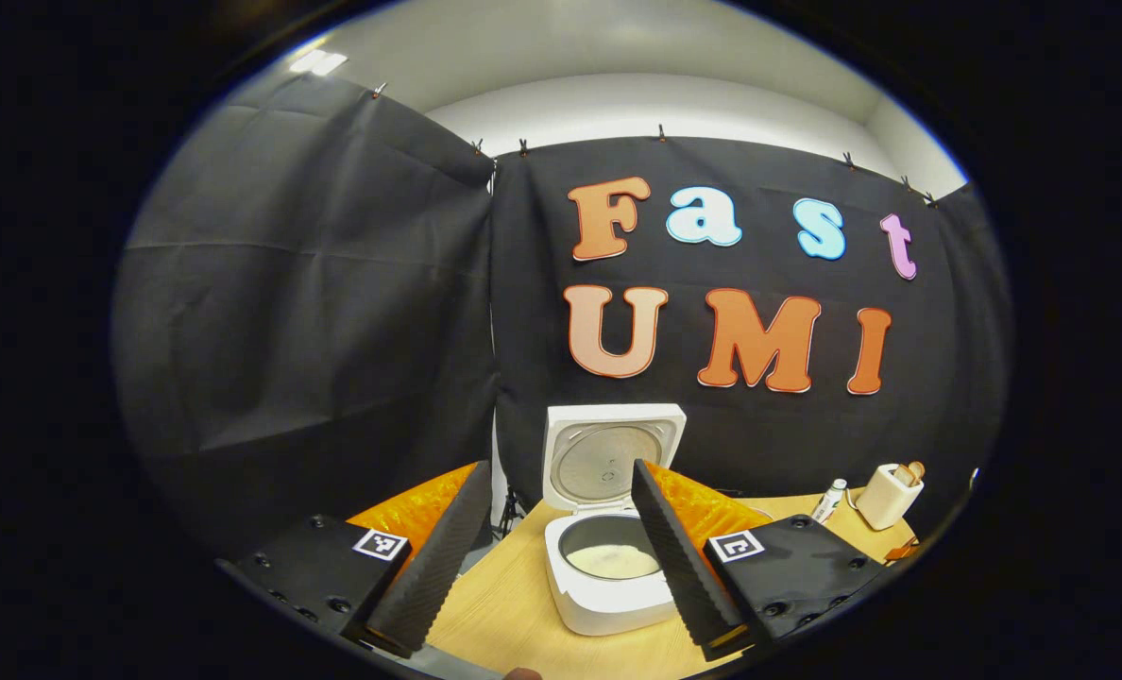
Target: Close the left gripper, press the button to open the rice cooker; take a wooden spoon from the chopstick holder with the right hand, scoop a spoonful of rice and pour it into the rice cooker, then put the wooden spoon back into the chopstick holder.
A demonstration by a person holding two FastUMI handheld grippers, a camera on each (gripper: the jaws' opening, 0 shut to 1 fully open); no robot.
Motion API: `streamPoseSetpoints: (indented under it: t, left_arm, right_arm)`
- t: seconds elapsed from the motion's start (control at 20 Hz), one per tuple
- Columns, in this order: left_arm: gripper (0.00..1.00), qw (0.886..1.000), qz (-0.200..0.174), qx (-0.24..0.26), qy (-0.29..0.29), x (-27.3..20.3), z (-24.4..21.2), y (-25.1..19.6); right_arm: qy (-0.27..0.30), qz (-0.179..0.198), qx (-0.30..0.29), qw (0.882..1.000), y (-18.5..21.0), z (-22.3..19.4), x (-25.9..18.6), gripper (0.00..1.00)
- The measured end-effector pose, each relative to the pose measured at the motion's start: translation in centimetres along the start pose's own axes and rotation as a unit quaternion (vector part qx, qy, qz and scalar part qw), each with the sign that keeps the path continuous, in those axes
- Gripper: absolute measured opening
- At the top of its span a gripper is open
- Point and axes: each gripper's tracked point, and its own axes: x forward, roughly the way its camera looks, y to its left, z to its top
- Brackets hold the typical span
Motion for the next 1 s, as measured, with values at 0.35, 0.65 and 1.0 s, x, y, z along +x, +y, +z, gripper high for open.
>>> streamPoseSetpoints:
  t: [0.35,0.65,1.0]
  left_arm:
    - [1.00,1.000,-0.001,-0.005,0.001,0.0,-0.1,0.4]
    - [1.00,1.000,-0.009,-0.006,-0.005,0.2,0.3,0.5]
    - [1.00,1.000,-0.026,-0.010,-0.002,1.0,0.2,0.5]
  right_arm:
    - [-0.003,-0.012,-0.010,1.000,0.5,0.2,-0.2,0.03]
    - [-0.043,-0.019,-0.084,0.995,3.7,3.4,-3.0,0.03]
    - [-0.111,-0.009,-0.179,0.978,9.8,7.4,-7.2,0.02]
